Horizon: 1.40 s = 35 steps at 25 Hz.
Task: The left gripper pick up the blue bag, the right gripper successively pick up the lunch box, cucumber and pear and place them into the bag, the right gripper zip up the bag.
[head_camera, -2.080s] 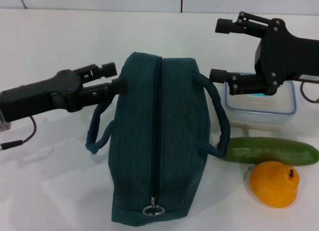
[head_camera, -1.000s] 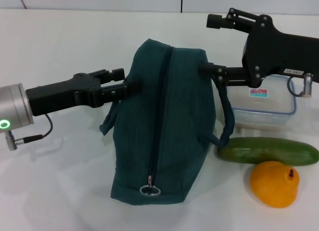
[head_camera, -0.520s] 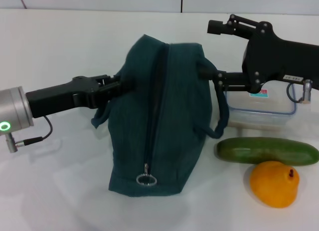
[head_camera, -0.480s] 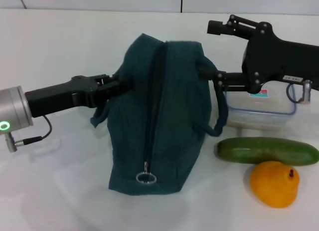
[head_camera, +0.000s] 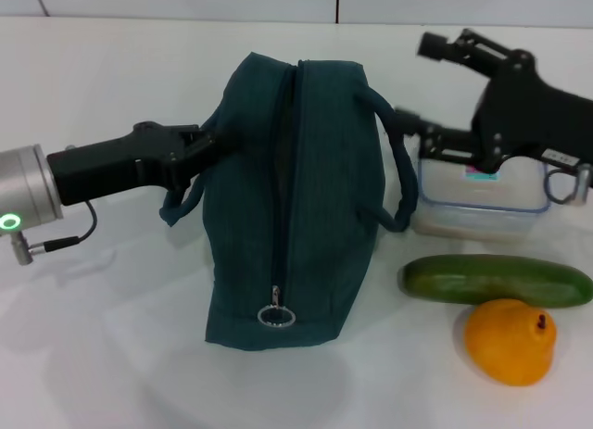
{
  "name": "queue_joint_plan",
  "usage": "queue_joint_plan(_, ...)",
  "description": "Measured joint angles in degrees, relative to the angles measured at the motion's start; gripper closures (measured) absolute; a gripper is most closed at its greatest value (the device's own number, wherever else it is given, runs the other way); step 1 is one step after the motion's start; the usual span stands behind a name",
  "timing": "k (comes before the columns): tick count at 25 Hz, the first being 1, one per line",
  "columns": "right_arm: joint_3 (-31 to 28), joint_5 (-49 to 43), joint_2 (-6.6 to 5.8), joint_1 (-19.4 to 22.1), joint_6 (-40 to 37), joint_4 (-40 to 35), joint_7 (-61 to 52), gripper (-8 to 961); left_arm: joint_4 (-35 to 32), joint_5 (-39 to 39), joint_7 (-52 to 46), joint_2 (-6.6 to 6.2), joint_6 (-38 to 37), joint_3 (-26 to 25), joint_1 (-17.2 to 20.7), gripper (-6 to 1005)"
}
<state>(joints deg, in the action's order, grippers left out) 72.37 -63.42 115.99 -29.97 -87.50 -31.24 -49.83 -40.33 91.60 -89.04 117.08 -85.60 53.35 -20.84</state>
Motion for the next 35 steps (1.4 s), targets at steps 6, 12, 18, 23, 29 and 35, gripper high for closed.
queue_joint_plan(6, 0.4, 10.7, 0.24, 0.9, -2.7, 10.4, 0.4, 113, 0.0, 0.0, 0.3, -0.34, -0.2, 0.1, -0.4, 955)
queue_joint_plan(12, 0.4, 21.2, 0.28, 1.4, -7.9, 22.9, 0.5, 114, 0.0, -0.2, 6.4, 0.18, -3.3, 0.2, 0.2, 956)
queue_joint_plan(18, 0.0, 24.6, 0.25, 2.5, -9.9, 28.6, -2.7, 114, 0.9, 0.1, 8.9, 0.34, -3.7, 0.1, 0.0, 957)
queue_joint_plan(23, -0.2, 29.1, 0.23, 3.1, -7.7, 33.0, -7.4, 114, 1.2, 0.2, 10.0, 0.49, -3.5, 0.3, -0.2, 958)
queue_joint_plan(29, -2.4, 30.5, 0.20, 5.1, -5.0, 34.5, -15.4, 113, 1.2, 0.4, 12.0, 0.52, -3.2, 0.3, -0.3, 958)
queue_joint_plan(35, -1.2, 27.4, 0.20, 5.5, -2.2, 34.3, -21.4, 113, 1.3, 0.6, 13.3, 0.52, -3.1, 0.4, -0.4, 958)
